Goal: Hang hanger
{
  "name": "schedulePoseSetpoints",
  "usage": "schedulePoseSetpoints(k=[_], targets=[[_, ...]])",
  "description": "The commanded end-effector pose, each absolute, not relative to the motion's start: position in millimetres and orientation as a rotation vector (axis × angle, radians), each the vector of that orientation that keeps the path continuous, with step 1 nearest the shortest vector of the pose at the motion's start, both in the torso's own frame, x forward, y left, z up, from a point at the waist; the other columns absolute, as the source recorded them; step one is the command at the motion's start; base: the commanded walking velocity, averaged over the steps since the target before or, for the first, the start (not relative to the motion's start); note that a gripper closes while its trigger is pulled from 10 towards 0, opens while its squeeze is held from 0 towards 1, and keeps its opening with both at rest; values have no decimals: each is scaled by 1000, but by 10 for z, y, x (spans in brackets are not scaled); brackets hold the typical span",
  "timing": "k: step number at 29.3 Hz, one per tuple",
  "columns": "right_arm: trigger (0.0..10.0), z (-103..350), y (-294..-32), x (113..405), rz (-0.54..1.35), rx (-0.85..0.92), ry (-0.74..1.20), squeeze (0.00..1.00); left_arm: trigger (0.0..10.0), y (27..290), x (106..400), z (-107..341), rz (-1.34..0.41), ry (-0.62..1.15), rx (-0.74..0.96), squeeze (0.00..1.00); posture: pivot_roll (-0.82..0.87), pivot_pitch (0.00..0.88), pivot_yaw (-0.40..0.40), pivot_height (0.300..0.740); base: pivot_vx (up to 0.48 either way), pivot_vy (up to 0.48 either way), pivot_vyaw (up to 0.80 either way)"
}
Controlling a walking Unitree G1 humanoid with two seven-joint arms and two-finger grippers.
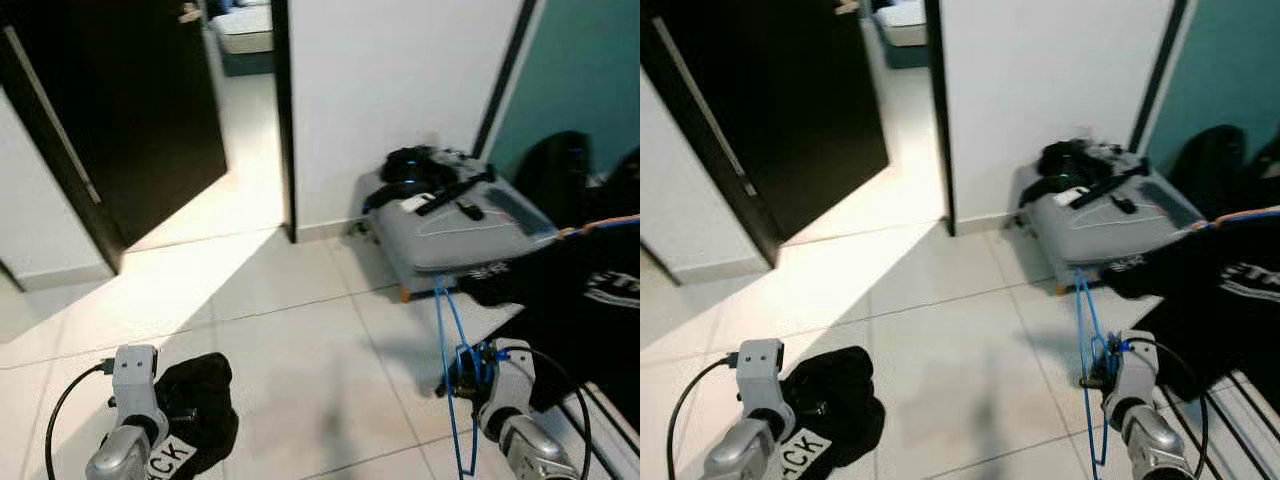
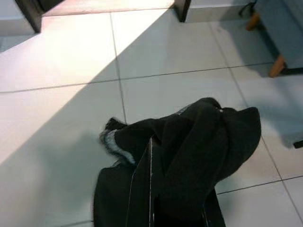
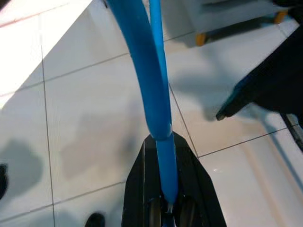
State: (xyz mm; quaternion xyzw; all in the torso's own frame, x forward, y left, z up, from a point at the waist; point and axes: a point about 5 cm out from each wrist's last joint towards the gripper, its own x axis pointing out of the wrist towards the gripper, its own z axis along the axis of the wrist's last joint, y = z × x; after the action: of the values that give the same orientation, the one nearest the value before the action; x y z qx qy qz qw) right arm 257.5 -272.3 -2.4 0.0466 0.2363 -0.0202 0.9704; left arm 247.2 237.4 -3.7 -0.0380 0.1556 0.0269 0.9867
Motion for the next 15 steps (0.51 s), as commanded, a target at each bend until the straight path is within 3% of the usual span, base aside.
schedulePoseSetpoints(k=[1,15], targets=[[10000,-49,-2719,2549,-44,109,485,0,10000,2398,2489,10,57,281,-73,0,41,102,-1,740,0,0,738],[10000,-54,-2695,2521,-25,111,464,0,10000,2424,2389,-48,62,294,-86,0,63,90,6,740,0,0,739]])
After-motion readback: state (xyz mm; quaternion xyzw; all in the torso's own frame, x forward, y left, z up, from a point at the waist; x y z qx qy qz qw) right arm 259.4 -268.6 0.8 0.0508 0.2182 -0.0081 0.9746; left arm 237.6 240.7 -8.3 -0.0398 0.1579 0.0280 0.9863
